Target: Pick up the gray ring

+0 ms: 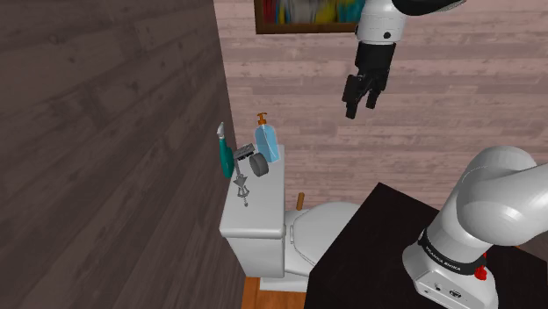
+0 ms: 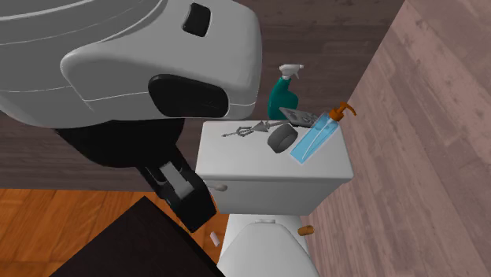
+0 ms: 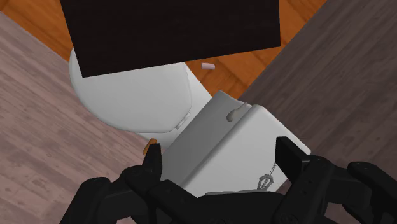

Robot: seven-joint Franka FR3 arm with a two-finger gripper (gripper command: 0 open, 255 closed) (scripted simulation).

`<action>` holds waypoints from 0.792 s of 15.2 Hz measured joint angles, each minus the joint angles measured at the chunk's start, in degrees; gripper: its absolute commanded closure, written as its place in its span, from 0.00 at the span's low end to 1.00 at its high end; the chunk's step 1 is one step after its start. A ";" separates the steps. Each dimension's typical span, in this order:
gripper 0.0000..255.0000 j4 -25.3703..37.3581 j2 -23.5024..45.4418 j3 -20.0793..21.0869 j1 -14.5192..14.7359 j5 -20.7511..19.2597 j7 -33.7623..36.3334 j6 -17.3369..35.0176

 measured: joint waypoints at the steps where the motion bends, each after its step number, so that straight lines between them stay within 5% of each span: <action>1: 0.00 0.00 0.00 0.00 0.00 0.00 0.00 0.00; 12: 0.00 3.93 20.77 4.04 0.07 1.14 6.90 15.63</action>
